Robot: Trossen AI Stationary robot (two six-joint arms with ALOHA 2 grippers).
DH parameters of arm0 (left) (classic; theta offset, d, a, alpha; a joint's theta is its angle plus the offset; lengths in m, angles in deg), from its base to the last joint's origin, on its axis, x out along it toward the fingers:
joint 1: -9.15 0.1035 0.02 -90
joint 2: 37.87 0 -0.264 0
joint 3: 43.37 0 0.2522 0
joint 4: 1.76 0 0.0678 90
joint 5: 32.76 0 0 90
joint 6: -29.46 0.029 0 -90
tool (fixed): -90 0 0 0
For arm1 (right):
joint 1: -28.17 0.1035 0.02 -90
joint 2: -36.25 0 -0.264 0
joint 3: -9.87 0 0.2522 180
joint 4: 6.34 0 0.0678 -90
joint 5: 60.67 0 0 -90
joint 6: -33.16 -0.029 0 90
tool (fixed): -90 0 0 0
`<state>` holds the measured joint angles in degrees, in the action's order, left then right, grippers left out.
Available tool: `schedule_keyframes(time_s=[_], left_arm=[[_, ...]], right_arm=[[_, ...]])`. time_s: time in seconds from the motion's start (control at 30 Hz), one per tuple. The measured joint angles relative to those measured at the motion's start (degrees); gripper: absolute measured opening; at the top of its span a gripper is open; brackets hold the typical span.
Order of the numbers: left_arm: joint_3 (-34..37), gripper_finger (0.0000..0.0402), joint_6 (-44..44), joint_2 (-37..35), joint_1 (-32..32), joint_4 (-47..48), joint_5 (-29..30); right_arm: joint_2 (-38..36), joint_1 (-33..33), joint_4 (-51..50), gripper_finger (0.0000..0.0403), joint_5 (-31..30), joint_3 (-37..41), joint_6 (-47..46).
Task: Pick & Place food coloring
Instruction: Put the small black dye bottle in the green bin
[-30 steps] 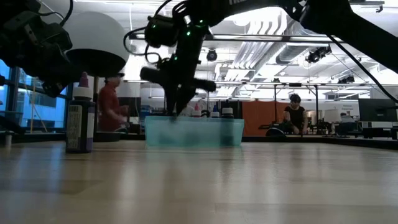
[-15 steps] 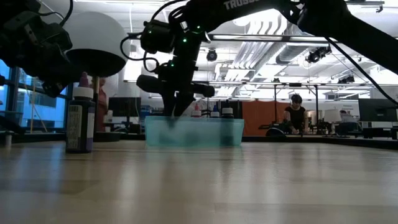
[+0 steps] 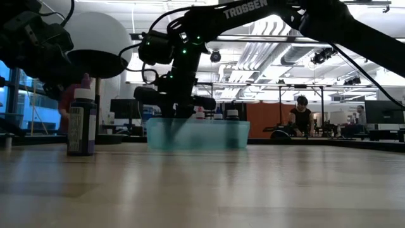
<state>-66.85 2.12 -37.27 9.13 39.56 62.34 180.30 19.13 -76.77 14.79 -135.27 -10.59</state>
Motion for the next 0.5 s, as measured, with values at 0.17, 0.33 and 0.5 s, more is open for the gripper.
schedule_keyframes(time_s=[0.17, 0.33, 0.5], left_arm=[[0.0, 0.0, 0.0, 0.0, 0.0, 0.0, 0.0], [0.0, 0.0, 0.0, 0.0, 0.0, 0.0, 0.0], [0.0, 0.0, 0.0, 0.0, 0.0, 0.0, 0.0]], right_arm=[[0.5, 0.1, 0.5, 0.0065, 0.6, 0.0, 0.0], [0.6, 0.1, 0.2, 0.0077, 1.5, 0.0, -0.1], [0.6, 0.1, 0.4, 0.008, 2.7, 0.0, 0.7]])
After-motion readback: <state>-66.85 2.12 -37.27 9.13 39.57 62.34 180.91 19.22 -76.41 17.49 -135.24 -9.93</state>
